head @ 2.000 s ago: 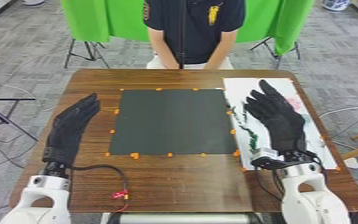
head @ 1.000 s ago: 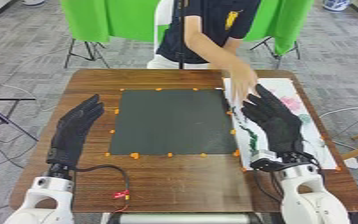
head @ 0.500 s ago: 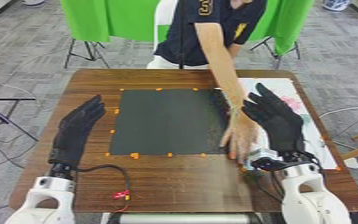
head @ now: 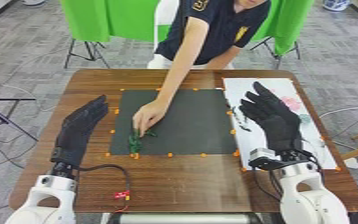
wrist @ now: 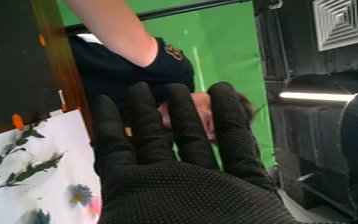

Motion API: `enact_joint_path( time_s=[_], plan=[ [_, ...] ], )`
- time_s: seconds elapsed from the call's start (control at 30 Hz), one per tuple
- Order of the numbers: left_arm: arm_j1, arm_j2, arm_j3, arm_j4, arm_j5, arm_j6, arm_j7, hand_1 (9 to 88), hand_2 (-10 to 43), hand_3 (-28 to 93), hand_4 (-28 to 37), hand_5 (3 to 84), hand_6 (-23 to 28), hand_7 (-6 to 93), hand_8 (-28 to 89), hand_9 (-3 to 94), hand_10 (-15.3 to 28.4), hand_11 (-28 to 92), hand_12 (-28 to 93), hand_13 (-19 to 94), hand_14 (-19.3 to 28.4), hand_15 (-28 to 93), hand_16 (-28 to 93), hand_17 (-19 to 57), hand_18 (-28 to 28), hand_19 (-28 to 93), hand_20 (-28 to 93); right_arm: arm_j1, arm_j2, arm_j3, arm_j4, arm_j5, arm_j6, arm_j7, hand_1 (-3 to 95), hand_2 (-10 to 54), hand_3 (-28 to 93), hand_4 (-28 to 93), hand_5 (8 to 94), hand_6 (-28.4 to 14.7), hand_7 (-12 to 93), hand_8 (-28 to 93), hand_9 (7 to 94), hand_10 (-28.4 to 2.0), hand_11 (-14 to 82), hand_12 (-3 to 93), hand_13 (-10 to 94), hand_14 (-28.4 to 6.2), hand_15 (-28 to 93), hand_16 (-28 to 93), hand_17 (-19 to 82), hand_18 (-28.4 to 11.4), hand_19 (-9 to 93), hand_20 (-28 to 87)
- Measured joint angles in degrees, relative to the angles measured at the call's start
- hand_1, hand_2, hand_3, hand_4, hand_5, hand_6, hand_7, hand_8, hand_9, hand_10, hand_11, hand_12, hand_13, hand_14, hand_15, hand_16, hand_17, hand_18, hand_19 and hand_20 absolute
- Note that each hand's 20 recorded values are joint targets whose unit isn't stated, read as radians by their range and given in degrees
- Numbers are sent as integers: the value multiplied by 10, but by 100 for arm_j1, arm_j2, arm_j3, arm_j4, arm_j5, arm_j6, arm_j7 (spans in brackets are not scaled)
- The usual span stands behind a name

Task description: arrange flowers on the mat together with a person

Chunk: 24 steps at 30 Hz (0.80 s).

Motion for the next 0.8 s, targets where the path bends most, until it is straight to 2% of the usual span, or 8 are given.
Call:
enact_joint_path(
  time_s=[0.5,0.63,0.8],
  plan=[
    [-107,39,21,50,36,-28,3,245,-4,618,-199,474,4,80,-56,397,138,92,133,262,159,57,67,-18,144,45,138,6,39,4,-5,9,15,-61,79,10,744,-159,353,-32,68,-65,362,-159,31,131,294,-174,72,172,151,-161,68,201],
    [-117,31,20,58,51,-95,-52,245,-3,617,-199,474,6,80,-54,397,137,93,135,261,159,58,67,-19,145,47,139,3,37,7,-5,6,24,-62,85,3,743,-158,353,-33,68,-64,362,-159,32,133,294,-173,72,173,151,-161,68,202],
    [-118,27,1,63,41,-95,-61,243,-7,623,-199,475,6,80,-53,398,137,94,136,260,159,57,67,-19,144,45,138,-2,40,7,-4,7,38,-66,92,-5,742,-159,354,-33,69,-64,363,-158,32,134,293,-173,72,173,151,-162,69,203]
  ],
)
